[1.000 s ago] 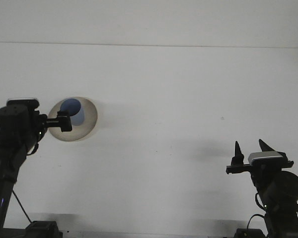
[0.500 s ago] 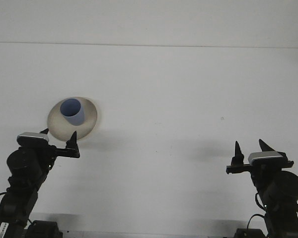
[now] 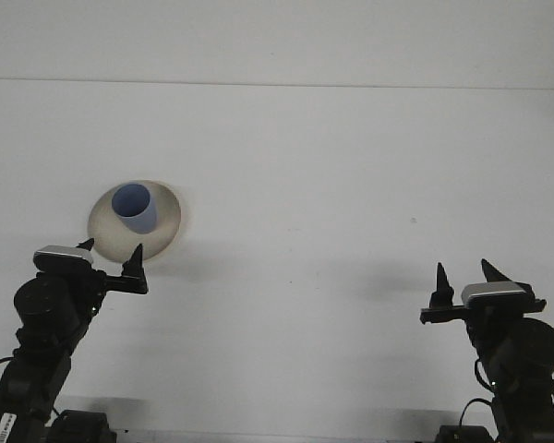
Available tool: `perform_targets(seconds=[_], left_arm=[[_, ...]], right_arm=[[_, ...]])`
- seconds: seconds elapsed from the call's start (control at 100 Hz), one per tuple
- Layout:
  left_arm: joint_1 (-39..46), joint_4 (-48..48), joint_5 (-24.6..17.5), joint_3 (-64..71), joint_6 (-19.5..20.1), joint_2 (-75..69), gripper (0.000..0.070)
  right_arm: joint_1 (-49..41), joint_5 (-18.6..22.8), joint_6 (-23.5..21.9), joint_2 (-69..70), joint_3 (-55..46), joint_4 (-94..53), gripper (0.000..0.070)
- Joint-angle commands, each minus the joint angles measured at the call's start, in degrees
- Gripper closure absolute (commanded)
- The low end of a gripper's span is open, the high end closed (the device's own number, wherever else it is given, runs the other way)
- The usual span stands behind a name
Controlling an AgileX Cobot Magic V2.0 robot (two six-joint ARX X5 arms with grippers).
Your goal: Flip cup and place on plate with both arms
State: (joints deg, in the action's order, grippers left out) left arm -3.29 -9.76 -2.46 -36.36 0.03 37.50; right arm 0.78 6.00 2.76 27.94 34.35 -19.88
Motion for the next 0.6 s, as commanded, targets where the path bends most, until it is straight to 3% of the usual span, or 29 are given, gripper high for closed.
perform_targets(seconds=[0.0,0.13,0.17,0.59], left_arm=[[-0.2,0.5,-0.2,-0.6,0.6,0.2,0.0356],[-0.2,0.4,-0.2,-0.6,0.6,0.2,0.0626],[-0.2,0.4,-0.2,-0.6,0.6,0.2,0.07],[-0.2,1.1,-0.2,-0.6,0.6,0.2,0.0689]], right_arm=[[-0.1,0.0,-0.4,0.2,0.7,0.6,0.0368],[-0.1,0.0,-0.4,0.2,0.7,0.6,0.0654],[-0.1,0.0,-0.4,0.2,0.7,0.6,0.07],[-0.1,0.0,-0.4,0.2,0.7,0.6,0.07]])
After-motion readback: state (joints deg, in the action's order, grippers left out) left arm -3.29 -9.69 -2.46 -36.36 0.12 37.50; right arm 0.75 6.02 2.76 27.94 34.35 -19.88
